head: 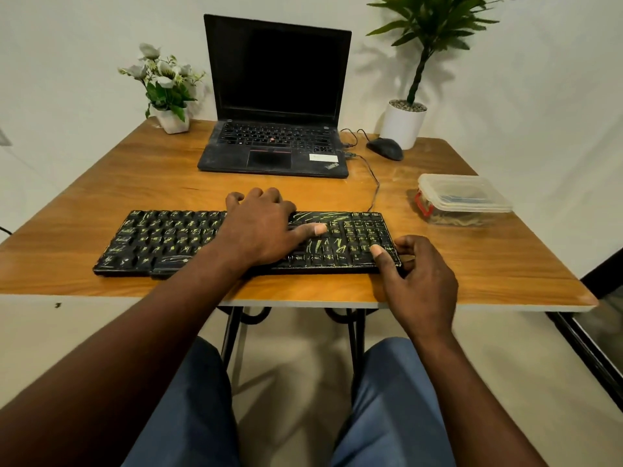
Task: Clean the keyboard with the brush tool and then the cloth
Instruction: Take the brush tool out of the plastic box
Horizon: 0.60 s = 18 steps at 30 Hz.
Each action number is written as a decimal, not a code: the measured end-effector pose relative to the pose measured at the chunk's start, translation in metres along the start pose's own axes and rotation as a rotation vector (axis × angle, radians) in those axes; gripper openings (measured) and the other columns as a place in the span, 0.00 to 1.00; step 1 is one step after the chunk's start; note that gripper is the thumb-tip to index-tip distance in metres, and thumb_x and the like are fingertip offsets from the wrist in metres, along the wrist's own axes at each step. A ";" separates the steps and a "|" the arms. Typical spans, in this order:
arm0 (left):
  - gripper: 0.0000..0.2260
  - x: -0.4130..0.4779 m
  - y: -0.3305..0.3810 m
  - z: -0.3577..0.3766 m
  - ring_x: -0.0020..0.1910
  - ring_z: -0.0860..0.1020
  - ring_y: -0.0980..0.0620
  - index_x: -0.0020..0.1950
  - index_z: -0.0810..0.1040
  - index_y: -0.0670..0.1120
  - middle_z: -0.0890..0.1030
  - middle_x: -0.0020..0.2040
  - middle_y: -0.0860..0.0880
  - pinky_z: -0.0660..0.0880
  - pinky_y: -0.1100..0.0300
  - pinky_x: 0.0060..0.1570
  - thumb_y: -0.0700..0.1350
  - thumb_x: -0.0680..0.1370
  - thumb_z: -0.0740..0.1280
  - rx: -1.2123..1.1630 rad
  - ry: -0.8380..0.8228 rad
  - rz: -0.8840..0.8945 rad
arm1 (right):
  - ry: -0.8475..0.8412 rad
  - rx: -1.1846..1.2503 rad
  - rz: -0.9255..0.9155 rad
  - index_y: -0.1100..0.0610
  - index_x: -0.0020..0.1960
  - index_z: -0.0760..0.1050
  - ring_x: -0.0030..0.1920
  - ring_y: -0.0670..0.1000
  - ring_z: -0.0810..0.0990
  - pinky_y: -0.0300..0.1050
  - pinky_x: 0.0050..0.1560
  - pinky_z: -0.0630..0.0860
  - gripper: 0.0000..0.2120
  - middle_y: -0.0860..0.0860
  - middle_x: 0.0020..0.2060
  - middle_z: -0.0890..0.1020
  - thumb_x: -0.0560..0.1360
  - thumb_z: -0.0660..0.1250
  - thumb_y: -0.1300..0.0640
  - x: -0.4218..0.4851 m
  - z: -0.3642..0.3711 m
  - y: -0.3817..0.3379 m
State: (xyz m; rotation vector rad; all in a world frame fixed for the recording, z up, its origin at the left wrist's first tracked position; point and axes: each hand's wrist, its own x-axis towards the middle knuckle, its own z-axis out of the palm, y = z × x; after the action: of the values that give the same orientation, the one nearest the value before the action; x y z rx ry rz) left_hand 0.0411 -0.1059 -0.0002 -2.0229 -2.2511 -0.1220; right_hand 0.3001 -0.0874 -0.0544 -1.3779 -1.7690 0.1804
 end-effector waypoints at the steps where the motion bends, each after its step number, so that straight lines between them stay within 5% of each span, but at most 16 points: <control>1: 0.42 -0.001 0.001 0.000 0.69 0.70 0.44 0.71 0.77 0.52 0.75 0.69 0.45 0.63 0.37 0.69 0.78 0.75 0.44 0.010 0.007 -0.003 | 0.005 0.001 0.001 0.52 0.58 0.78 0.47 0.50 0.82 0.45 0.46 0.76 0.20 0.47 0.50 0.84 0.77 0.69 0.37 0.000 0.000 0.000; 6: 0.45 -0.008 0.010 -0.002 0.69 0.71 0.43 0.69 0.78 0.52 0.76 0.68 0.46 0.64 0.36 0.68 0.80 0.72 0.42 0.007 0.008 -0.049 | 0.047 0.083 0.018 0.50 0.52 0.79 0.43 0.48 0.82 0.52 0.45 0.80 0.17 0.45 0.44 0.83 0.78 0.68 0.36 -0.003 -0.001 0.006; 11: 0.43 -0.010 0.016 0.000 0.69 0.71 0.42 0.68 0.78 0.52 0.76 0.68 0.45 0.64 0.34 0.69 0.80 0.73 0.45 0.008 0.025 -0.086 | 0.045 0.163 0.069 0.49 0.47 0.79 0.39 0.43 0.82 0.49 0.42 0.81 0.15 0.42 0.38 0.83 0.78 0.69 0.38 0.000 -0.006 0.002; 18: 0.40 0.017 0.059 -0.008 0.69 0.71 0.42 0.67 0.79 0.52 0.77 0.68 0.45 0.64 0.34 0.68 0.79 0.75 0.49 -0.012 0.077 -0.028 | -0.075 0.282 0.240 0.49 0.44 0.82 0.38 0.46 0.85 0.52 0.45 0.83 0.12 0.45 0.36 0.85 0.76 0.73 0.41 0.027 -0.022 0.026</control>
State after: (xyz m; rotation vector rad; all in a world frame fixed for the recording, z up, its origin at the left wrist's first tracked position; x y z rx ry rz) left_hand 0.0979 -0.0845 0.0095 -1.9577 -2.2385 -0.2127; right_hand 0.3333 -0.0628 -0.0413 -1.3855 -1.5631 0.5949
